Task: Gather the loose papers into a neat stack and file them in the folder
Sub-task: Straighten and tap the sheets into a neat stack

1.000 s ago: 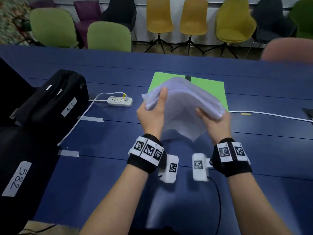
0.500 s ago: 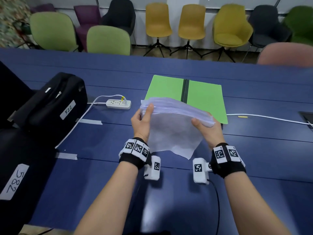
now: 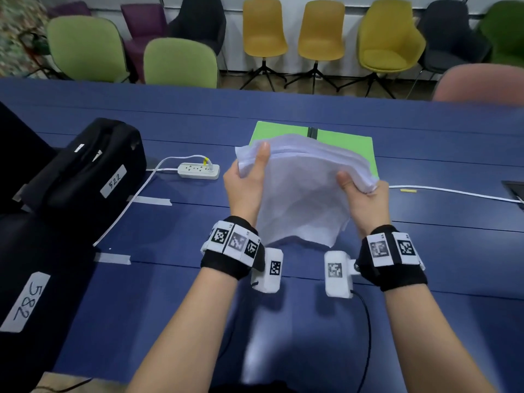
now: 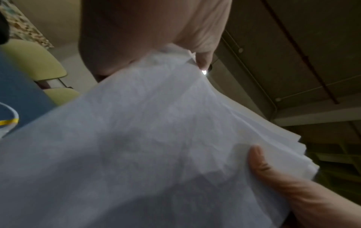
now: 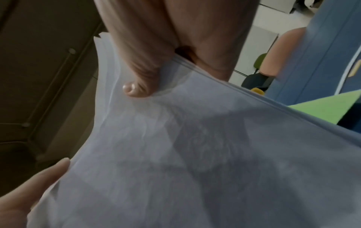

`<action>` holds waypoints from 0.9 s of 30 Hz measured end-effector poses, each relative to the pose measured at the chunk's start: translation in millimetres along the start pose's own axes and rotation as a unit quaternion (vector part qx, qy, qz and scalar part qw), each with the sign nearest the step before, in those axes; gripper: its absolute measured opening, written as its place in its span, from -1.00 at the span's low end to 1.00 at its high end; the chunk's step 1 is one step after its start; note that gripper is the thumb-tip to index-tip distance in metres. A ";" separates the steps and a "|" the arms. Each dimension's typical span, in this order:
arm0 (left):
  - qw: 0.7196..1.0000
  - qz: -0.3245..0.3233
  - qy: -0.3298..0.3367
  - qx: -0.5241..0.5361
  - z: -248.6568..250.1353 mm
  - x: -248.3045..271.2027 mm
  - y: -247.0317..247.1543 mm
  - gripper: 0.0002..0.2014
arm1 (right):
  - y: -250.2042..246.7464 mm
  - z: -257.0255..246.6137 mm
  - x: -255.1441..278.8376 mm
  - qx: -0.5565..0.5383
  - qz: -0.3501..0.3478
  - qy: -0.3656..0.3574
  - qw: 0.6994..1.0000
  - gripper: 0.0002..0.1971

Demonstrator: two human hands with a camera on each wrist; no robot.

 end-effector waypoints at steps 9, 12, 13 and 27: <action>0.997 0.046 -0.039 -0.056 -37.2 11.1 -9.0 -0.56 | 7.5 33.1 13.8 0.030 -0.008 0.061 0.998 -0.88; 0.996 0.046 -0.054 -0.056 -38.4 8.1 -10.1 -0.65 | 10.1 25.4 10.8 -0.012 0.026 0.043 0.999 -0.79; 0.996 0.045 -0.055 -0.057 -39.9 7.0 -10.5 -0.66 | 8.6 24.9 9.1 -0.021 0.036 0.043 0.998 -0.76; 0.991 -0.048 -0.112 -0.060 -42.7 -7.5 -8.2 -0.61 | -0.2 16.9 1.4 -0.018 0.072 0.009 0.997 -0.88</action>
Point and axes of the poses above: each hand's wrist, its own x-axis away from the middle knuckle, its own y-axis out of the palm, z = x × y, the point moved 3 cm from there along -x, towards the middle knuckle, and after that the axes turned 13 degrees about y, right-handed, at the moved point
